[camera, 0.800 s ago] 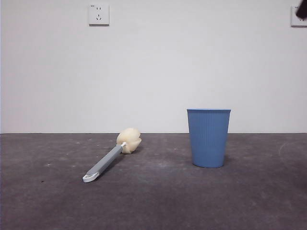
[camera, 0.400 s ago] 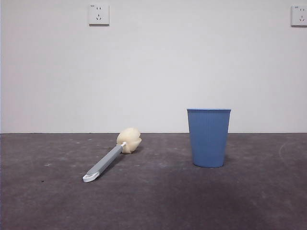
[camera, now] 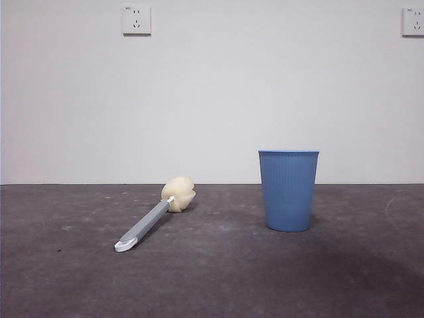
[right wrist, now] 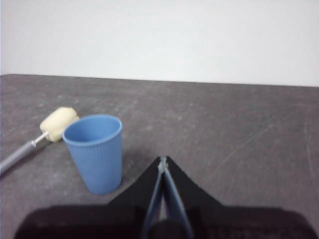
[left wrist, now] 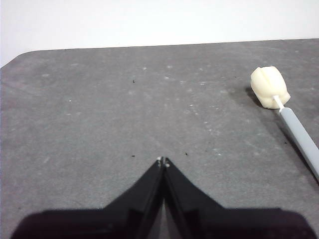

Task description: Pick up the cup brush,pick up the cup,insert the brush into the cup,clean the cup,put the cup brush back,put the cup back to the fixed position on the table

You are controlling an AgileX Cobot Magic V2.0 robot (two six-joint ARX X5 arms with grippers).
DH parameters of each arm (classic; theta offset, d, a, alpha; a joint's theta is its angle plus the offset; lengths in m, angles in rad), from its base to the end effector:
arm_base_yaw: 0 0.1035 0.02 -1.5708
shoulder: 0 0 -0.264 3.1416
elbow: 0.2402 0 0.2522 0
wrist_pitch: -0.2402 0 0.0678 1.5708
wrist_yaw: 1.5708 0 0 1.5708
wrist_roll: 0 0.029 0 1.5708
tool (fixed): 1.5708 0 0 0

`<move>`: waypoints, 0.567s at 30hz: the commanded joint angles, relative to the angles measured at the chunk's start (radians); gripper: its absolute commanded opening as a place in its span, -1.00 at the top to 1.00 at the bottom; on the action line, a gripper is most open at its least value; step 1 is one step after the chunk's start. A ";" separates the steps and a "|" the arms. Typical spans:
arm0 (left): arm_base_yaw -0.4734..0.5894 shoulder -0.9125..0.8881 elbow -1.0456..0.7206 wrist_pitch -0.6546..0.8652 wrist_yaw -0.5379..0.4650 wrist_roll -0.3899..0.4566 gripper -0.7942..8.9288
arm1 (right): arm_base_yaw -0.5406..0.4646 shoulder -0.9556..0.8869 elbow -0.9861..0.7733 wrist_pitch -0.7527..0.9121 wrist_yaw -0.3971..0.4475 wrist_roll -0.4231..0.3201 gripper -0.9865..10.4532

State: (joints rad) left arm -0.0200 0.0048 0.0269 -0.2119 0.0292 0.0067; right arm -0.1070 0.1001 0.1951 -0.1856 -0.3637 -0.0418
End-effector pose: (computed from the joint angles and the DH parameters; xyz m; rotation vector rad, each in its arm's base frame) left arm 0.0946 -0.0027 0.1519 0.0058 0.1896 -0.0497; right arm 0.0906 0.0006 0.2043 -0.0204 0.0830 0.2583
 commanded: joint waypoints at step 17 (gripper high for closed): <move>0.002 -0.003 -0.010 -0.006 0.000 -0.006 0.84 | 0.159 -0.099 -0.188 0.018 0.107 0.058 0.83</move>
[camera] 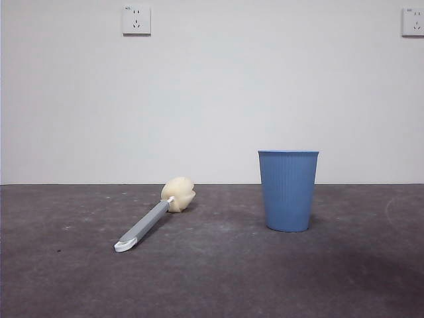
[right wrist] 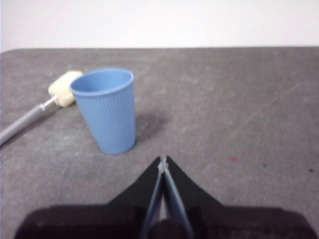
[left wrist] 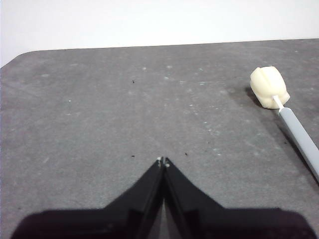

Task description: Pick up the cup brush,pick up the cup,insert the brush into the cup,clean the cup,put the cup brush back,put the cup back to the fixed position on the table

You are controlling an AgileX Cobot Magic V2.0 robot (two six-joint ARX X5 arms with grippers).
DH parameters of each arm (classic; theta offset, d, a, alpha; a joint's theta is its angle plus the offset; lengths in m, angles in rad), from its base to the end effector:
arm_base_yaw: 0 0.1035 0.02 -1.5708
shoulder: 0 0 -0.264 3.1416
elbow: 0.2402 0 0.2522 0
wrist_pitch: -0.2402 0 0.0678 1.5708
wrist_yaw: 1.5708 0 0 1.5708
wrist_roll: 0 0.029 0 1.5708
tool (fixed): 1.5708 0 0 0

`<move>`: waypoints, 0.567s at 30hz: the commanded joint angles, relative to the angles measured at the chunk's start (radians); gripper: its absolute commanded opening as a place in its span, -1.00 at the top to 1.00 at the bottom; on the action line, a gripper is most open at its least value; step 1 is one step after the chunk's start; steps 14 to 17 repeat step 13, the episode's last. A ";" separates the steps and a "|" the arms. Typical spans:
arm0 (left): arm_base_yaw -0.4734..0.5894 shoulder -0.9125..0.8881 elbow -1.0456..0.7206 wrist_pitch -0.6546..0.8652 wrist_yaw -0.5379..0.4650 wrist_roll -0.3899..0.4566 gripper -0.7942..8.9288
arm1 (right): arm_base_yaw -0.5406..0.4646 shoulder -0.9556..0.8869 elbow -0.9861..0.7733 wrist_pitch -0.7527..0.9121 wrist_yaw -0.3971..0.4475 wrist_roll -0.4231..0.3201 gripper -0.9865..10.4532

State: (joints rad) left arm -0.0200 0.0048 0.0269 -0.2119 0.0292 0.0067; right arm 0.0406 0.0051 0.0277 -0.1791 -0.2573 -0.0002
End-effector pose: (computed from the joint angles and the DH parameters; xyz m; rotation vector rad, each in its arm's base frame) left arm 0.0946 -0.0027 0.1519 0.0058 0.1896 -0.0497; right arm 0.0938 0.0112 0.1554 0.0168 0.1561 0.2973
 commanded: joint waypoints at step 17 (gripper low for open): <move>0.002 -0.003 -0.010 -0.006 0.000 -0.007 0.84 | 0.026 -0.004 -0.021 0.014 0.002 0.052 0.83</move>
